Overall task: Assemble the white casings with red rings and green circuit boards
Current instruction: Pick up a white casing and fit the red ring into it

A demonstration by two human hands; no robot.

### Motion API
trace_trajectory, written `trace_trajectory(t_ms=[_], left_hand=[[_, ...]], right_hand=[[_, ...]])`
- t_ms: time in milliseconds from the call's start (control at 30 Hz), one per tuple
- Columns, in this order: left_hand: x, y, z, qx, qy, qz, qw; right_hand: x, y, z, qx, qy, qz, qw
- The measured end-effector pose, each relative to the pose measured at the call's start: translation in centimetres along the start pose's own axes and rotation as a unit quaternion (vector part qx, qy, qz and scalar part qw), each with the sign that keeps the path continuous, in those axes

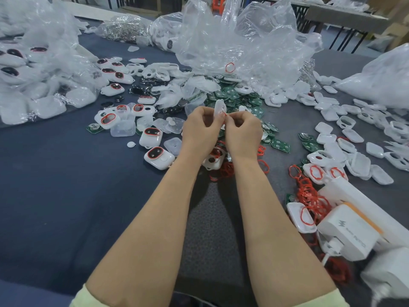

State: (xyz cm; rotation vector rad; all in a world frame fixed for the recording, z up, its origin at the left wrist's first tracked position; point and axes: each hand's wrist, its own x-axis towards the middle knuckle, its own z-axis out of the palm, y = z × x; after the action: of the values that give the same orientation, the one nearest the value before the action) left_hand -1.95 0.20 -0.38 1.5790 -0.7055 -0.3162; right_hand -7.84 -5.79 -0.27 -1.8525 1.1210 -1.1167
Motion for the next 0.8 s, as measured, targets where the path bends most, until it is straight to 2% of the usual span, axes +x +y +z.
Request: trace_trajectory(t_ms=[533, 800], left_hand=[[0.43, -0.37, 0.37, 0.047, 0.027, 0.003, 0.999], [0.7, -0.53, 0.22, -0.029, 0.023, -0.04, 0.999]], right_hand=[[-0.72, -0.53, 0.62, -0.022, 0.027, -0.017, 0.999], [-0.99, -0.8, 0.85, -0.003, 0.026, -0.024, 0.999]])
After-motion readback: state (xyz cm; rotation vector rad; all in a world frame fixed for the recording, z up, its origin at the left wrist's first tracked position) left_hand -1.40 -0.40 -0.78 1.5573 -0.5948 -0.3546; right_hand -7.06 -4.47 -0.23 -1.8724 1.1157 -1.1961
